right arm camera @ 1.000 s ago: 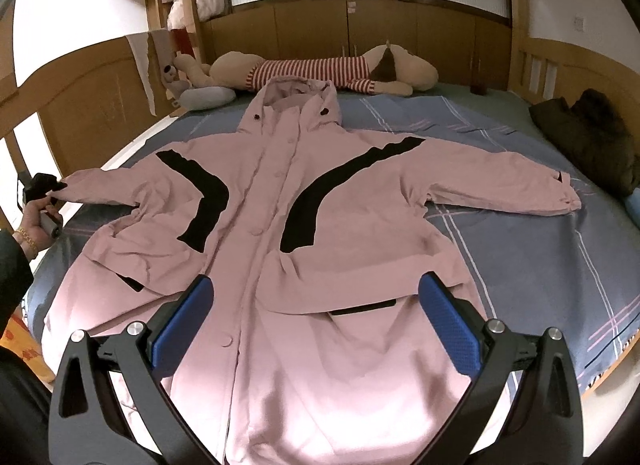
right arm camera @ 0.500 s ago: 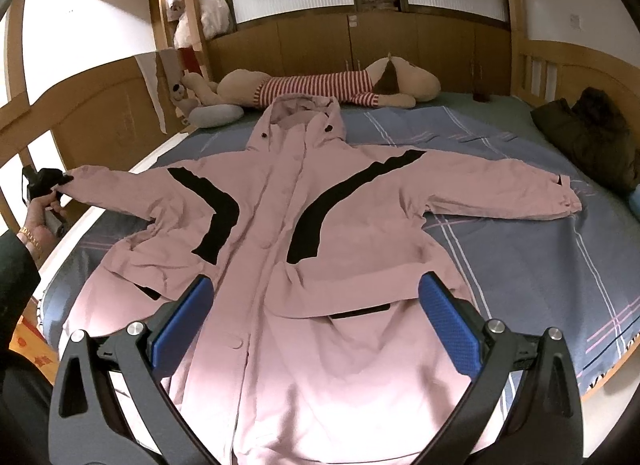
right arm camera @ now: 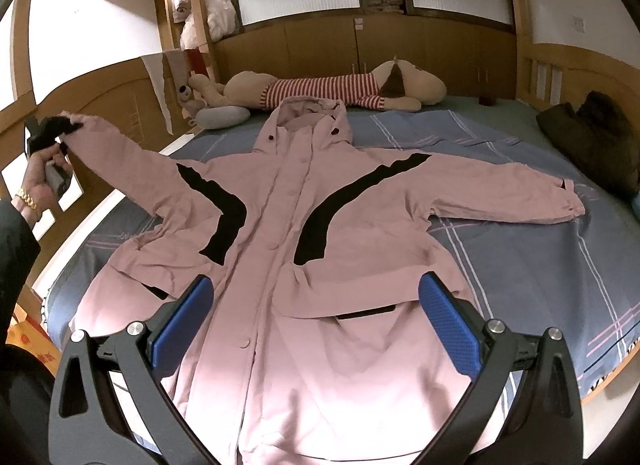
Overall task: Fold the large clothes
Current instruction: 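Lift the gripped sleeve up off the bed with the left tool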
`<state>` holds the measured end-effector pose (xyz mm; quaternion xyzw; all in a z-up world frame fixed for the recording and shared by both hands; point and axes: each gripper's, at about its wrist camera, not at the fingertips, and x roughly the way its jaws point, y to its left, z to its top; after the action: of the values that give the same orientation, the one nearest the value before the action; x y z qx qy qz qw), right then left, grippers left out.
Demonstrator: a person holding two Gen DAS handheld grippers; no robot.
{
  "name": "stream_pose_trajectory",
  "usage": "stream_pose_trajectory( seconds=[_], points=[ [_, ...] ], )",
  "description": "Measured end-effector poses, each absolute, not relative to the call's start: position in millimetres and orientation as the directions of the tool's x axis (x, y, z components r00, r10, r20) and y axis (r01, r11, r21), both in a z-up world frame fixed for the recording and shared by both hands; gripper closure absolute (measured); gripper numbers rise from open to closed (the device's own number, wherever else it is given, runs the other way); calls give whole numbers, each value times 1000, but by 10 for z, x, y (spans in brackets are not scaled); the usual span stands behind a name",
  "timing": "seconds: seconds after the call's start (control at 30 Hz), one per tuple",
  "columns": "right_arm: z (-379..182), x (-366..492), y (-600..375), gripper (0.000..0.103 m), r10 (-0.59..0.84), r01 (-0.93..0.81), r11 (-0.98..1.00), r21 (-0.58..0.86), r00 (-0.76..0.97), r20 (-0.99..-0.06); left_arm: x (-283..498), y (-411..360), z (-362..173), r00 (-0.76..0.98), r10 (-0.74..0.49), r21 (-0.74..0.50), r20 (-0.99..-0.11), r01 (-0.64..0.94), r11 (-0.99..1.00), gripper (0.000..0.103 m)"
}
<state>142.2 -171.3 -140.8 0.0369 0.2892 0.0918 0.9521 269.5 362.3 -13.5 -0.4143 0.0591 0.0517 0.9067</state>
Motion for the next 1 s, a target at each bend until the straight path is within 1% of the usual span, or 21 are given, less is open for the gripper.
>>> stream_pose_trajectory(
  seconds=[0.13,0.33,1.0],
  points=[
    [-1410,1432,-1715,1,197,-155,980,124,814,-546,2775,3318,77,990,23,-709,-139,-116,696,98],
    [-1421,1443,-1711,1,198,-158,980,119,810,-552,2901,2974,229,991,-10,-685,-130,-83,723,98],
    [-1492,1475,-1790,1,174,-136,985,109,803,-570,3144,2270,429,987,-126,-683,-101,24,730,98]
  ],
)
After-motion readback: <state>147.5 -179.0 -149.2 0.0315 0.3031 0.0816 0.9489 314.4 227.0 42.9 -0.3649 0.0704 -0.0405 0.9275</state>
